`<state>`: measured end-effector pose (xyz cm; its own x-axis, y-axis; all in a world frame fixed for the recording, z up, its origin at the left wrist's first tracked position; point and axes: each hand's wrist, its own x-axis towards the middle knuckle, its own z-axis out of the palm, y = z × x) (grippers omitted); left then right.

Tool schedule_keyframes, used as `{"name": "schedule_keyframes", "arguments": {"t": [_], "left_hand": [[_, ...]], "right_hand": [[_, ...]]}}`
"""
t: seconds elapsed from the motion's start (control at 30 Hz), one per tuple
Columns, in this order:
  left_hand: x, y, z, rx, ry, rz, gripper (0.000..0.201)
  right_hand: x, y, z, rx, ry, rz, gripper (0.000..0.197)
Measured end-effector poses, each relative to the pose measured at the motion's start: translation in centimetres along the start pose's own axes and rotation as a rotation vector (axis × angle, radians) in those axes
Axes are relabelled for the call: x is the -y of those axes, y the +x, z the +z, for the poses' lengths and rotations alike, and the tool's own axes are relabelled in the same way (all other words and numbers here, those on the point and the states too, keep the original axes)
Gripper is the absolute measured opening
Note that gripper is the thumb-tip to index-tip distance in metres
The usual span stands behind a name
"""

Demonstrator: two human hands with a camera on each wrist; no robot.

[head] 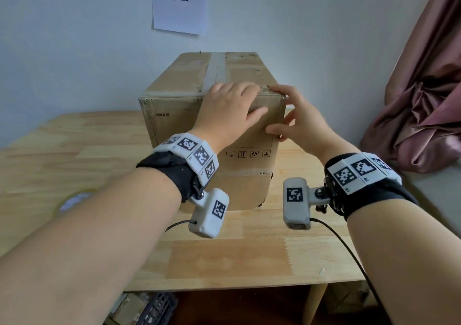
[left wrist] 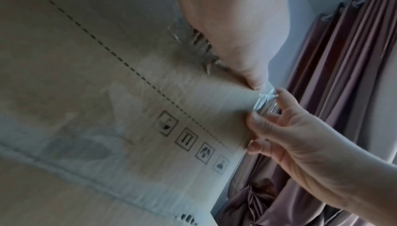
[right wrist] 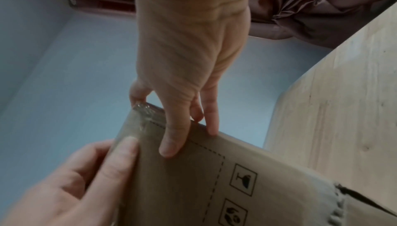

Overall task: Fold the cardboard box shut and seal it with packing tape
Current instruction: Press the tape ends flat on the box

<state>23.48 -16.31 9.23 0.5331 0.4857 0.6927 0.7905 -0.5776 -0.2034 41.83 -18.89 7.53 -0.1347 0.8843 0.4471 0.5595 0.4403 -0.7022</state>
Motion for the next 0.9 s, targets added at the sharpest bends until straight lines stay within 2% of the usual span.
{"name": "schedule_keyframes", "arguments": {"t": [0.17, 0.23, 0.33, 0.4, 0.53, 0.7, 0.77, 0.83, 0.9], "left_hand": [[0.9, -1.4, -0.3, 0.128, 0.2, 0.053, 0.069], [1.3, -1.7, -1.3, 0.187, 0.161, 0.063, 0.079], [2.6, -1.7, -3.0, 0.358, -0.012, 0.021, 0.088], [3.4, -1.7, -3.1, 0.347, -0.017, 0.006, 0.081], [3.2, -1.0, -2.6, 0.166, -0.17, -0.122, 0.055], [3.1, -0.3, -2.3, 0.123, -0.233, -0.188, 0.043], [3.0, -0.7, -2.4, 0.113, -0.222, -0.157, 0.04], [2.8, -1.2, -2.9, 0.094, -0.207, -0.117, 0.036], [3.3, -2.1, -3.9, 0.081, -0.182, -0.175, 0.037]], "right_hand": [[0.6, 0.4, -0.3, -0.157, 0.047, 0.019, 0.041], [0.6, 0.5, 0.0, -0.207, 0.036, -0.004, 0.034], [0.5, 0.6, 0.5, -0.248, 0.076, -0.006, 0.031], [0.6, 0.7, 0.9, -0.265, 0.11, 0.0, 0.03], [0.8, 0.5, 1.3, -0.284, 0.104, 0.017, 0.029], [1.0, 0.3, 1.4, -0.284, 0.095, 0.075, 0.026], [2.1, 0.3, 2.3, -0.284, 0.115, 0.102, 0.025], [3.0, 0.5, 3.3, -0.333, 0.152, 0.162, 0.027], [3.6, 0.9, 3.9, -0.397, 0.163, 0.224, 0.029]]}}
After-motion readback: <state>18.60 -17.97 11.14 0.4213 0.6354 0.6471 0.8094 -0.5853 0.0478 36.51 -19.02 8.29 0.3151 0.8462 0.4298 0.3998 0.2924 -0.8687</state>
